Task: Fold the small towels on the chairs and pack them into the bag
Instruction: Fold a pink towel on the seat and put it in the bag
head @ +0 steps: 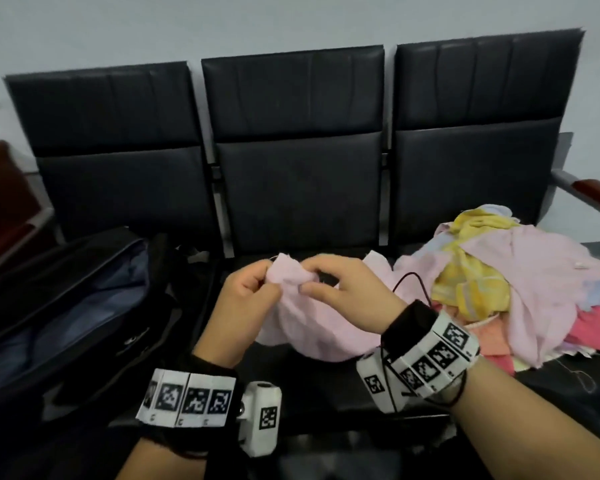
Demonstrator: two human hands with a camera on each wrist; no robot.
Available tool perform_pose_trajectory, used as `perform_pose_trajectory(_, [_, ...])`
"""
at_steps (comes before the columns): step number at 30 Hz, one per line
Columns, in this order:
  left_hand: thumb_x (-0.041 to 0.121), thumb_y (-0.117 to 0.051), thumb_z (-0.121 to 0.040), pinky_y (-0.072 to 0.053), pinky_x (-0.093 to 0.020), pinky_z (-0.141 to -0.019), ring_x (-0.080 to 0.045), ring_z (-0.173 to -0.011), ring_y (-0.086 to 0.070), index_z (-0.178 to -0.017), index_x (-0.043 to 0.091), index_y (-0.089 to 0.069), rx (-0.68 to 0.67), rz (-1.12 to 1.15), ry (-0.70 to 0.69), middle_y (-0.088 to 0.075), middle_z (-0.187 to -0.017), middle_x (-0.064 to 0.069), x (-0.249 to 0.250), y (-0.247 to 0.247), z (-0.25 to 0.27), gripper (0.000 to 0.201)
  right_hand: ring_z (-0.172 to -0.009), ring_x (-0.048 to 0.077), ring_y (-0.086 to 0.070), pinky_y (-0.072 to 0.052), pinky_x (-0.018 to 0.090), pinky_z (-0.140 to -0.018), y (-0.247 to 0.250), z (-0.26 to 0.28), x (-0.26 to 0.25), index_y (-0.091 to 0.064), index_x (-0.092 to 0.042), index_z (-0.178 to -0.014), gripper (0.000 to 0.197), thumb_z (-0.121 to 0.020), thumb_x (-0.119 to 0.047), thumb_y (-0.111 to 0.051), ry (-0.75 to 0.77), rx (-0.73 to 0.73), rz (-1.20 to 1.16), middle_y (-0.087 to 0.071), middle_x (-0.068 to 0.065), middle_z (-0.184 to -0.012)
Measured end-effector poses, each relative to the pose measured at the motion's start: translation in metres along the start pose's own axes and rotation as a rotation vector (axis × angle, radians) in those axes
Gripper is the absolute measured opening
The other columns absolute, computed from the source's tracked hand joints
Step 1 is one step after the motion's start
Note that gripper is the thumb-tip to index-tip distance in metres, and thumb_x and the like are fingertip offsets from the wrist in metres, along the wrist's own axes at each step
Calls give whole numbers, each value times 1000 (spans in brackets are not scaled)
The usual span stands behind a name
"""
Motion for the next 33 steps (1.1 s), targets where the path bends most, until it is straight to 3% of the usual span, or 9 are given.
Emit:
perform_pose_trajectory(4, [14,-52,-71,-38,-37,-63,-16,-67,-47,-75,-4,-53,55,-73,24,-51,-68,-15,-17,29,10,18,-71,9,-60,-50,26,-68,-13,-5,-8,-70,-23,-81,7,-85,-25,-75,20,75,-40,-67,-6,-77])
perform_pose_trajectory(8, [14,-61,-77,-47,-21,-61,-6,-70,-59,-82,13,-66,5,1,91,-66,-73,4,-29,37,17,8,-68,8,-58,-48,23,-64,-29,-6,-17,-69,-23,-80,8,-87,-23,-74,44,61,-18,-65,-6,-74])
perform_pose_trajectory(12, [20,-72,-84,-50,-18,-68,-7,-76,-63,-96,19,-70,-81,-38,61,-70,-81,3,-31,29,19,13,-75,10,-59,-49,26,-68,-41,-7,-25,-70,-19,-87,2,-89,-19,-68,64,28,41,-65,-6,-79])
perform_pose_trajectory(16, [13,-69,-89,-48,-18,-67,-5,-73,-61,-81,23,-66,71,-210,-65,-67,-78,2,-25,49,18,13,-69,6,-58,-46,20,-63,-52,-5,-10,-67,-23,-84,9,-92,-26,-67,30,-56,49,-63,-7,-74])
perform_pose_trajectory(20, [21,-61,-88,-48,-22,-75,-7,-80,-60,-85,21,-62,229,-130,-135,-66,-82,5,-17,83,20,3,-61,7,-46,-41,28,-64,-65,6,24,-53,-26,-65,30,-90,-27,-70,-20,-168,106,-50,-6,-61])
perform_pose_trajectory(22, [24,-59,-88,-47,-28,-77,-9,-82,-58,-87,22,-61,341,-75,-149,-65,-85,4,-15,110,22,3,-58,5,-44,-36,22,-61,-55,10,45,-46,-31,-59,40,-87,-27,-74,-47,-130,153,-43,-9,-55])
perform_pose_trajectory(26, [28,-58,-87,-41,-40,-78,-19,-83,-49,-86,29,-60,596,-47,-173,-57,-85,2,-14,174,34,3,-59,4,-48,-39,24,-61,-20,19,87,-67,-13,-70,24,-82,-29,-79,-162,-59,181,-56,-2,-60])
perform_pose_trajectory(29, [34,-58,-85,-43,-41,-77,-18,-82,-51,-82,34,-61,765,-107,-139,-58,-84,7,-20,213,44,4,-56,4,-46,-39,25,-58,10,23,103,-68,-17,-69,20,-81,-28,-79,-204,57,197,-56,-4,-58])
perform_pose_trajectory(33, [36,-58,-81,-44,-36,-73,-12,-76,-53,-78,30,-59,783,-186,-25,-60,-80,6,-46,214,44,7,-60,5,-56,-43,18,-58,20,20,97,-68,-24,-72,15,-81,-29,-79,-196,135,82,-64,-4,-65])
Point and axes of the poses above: each hand's wrist, its own z-axis away from the middle knuckle, its own y-axis out of the back of the hand, x = y × z, the point moved 10 cm from there along -z, towards the middle knuckle
